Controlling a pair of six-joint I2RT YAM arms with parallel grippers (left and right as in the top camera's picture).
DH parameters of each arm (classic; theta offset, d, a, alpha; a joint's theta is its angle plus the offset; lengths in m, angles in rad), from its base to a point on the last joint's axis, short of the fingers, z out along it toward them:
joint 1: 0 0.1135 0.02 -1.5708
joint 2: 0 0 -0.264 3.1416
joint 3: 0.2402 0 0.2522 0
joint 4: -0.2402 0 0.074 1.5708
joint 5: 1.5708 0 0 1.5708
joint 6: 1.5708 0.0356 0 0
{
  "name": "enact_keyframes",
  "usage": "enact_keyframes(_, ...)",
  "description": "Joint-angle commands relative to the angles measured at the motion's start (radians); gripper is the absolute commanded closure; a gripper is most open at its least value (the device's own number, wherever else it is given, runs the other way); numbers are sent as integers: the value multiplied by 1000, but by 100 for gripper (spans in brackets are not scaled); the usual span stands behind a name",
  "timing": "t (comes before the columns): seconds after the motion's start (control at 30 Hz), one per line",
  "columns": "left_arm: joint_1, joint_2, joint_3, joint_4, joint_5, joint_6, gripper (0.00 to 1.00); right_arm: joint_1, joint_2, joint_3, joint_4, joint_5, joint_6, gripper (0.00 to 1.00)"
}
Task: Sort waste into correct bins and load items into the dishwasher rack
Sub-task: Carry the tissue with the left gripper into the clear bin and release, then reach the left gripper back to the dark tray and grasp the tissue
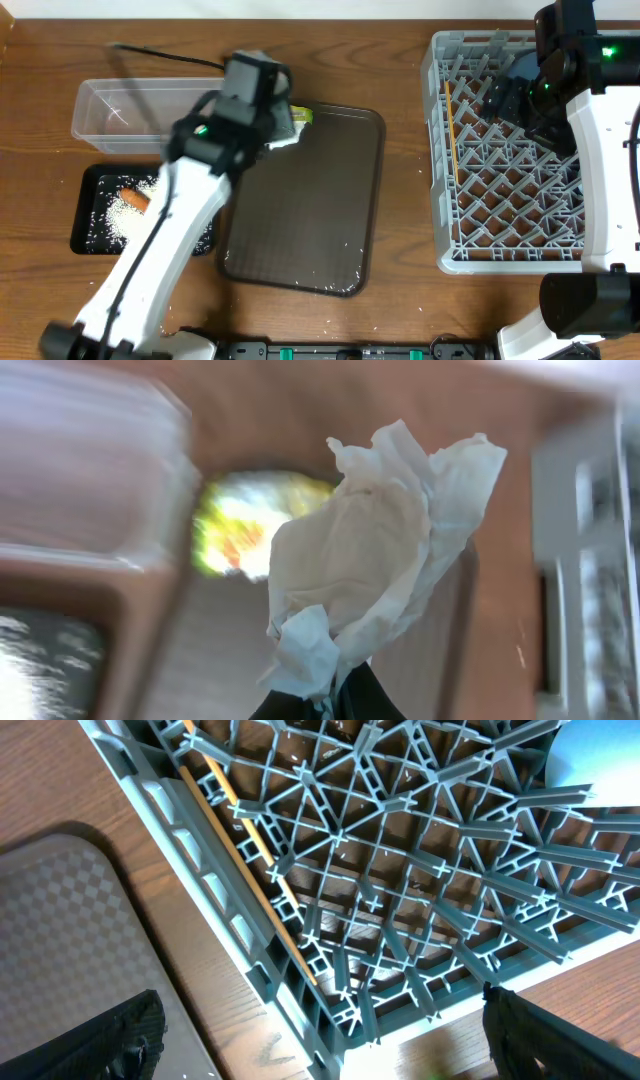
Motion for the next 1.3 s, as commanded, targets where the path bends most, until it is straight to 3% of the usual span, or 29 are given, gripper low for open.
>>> enact_keyframes(0.0,55,20,3,31,-242,0,93,6,3,-4,0,18,0,1)
enact_keyframes(0.2,201,105,3,130,-254,2,91,6,3,-4,0,17,0,1)
enact_keyframes(0.3,263,161,3,180,-254,2,83,6,3,-4,0,18,0,1)
enact_keyframes(0.33,280,181,3,194,-254,2,74,6,3,-4,0,18,0,1)
enact_keyframes(0.43,312,230,3,229,-242,1,32,6,3,-4,0,18,0,1)
enact_keyframes(0.47,317,242,3,233,-243,2,21,7,3,-4,0,18,0,1)
enact_keyframes(0.53,319,248,3,229,-243,2,14,6,3,-4,0,18,0,1)
enact_keyframes(0.67,313,229,3,226,-228,0,11,6,3,-4,0,18,0,1)
enact_keyframes(0.73,305,203,3,197,-140,0,9,6,3,-4,0,18,0,1)
enact_keyframes(0.83,290,179,3,154,167,11,5,6,3,-4,0,17,0,1)
enact_keyframes(0.9,271,179,3,151,425,106,5,6,3,-4,0,17,0,1)
enact_keyframes(0.97,235,185,0,145,564,183,4,6,3,-4,0,18,0,1)
enact_keyframes(1.13,115,219,-1,108,351,185,5,6,3,-4,0,18,0,1)
enact_keyframes(1.27,47,280,-1,108,220,196,11,6,3,-4,0,17,0,1)
